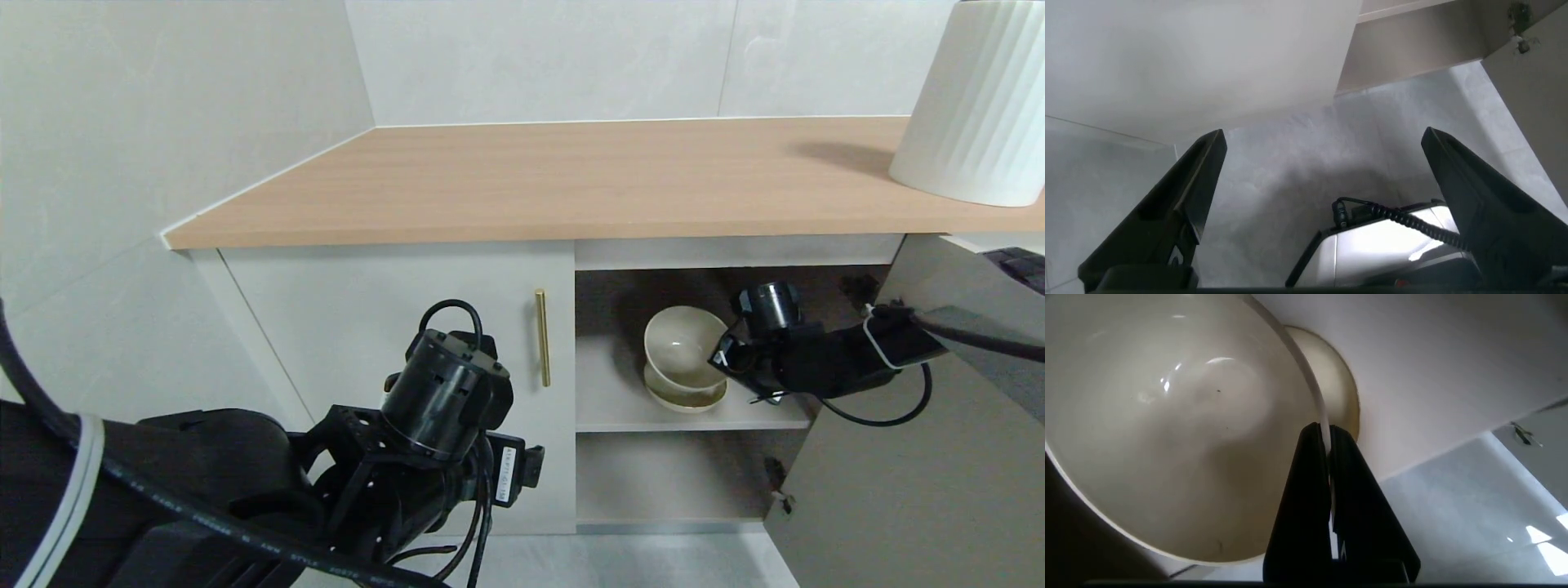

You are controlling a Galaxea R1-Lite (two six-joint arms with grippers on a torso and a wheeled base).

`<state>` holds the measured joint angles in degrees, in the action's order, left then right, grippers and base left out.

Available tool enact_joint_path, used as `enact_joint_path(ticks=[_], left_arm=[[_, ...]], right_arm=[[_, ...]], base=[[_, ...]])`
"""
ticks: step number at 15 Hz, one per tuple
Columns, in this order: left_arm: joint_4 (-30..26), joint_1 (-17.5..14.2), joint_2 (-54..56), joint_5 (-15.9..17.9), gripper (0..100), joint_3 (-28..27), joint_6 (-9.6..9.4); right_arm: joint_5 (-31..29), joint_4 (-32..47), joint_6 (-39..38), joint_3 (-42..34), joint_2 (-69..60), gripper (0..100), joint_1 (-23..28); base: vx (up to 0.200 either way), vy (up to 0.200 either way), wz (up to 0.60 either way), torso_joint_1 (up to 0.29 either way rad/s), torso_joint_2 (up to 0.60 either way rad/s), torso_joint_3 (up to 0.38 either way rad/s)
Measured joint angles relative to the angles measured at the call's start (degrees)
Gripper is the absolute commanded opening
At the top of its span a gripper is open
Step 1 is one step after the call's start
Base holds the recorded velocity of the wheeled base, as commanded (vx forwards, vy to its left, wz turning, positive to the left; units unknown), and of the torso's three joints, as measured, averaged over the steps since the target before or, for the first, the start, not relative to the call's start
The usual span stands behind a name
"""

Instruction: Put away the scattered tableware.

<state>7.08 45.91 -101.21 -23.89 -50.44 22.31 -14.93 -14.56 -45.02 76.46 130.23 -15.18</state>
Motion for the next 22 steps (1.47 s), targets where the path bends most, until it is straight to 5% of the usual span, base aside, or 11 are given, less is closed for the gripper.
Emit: enact_joint_path(ticks=[19, 20, 22], left_arm=[[0.11, -0.55, 0.0, 0.02, 100, 0.0, 0.0], [0.11, -0.57, 0.0, 0.0, 100, 0.0, -0.01], [0.11, -0.6, 0.0, 0.02, 100, 0.0, 0.0]], right_arm=[[-0.59, 0.41, 0.49, 2.39, 4.41, 0, 0.09], [-0.61, 0.41, 0.51, 2.39, 4.39, 100, 0.02], [-0.59, 0.41, 0.51, 2.39, 4.36, 100, 0.0]], base=[[0.0, 0.0, 0.0, 0.0, 0.0, 0.0], [0.0, 0.0, 0.0, 0.0, 0.0, 0.0], [0.0, 0.0, 0.0, 0.0, 0.0, 0.0]])
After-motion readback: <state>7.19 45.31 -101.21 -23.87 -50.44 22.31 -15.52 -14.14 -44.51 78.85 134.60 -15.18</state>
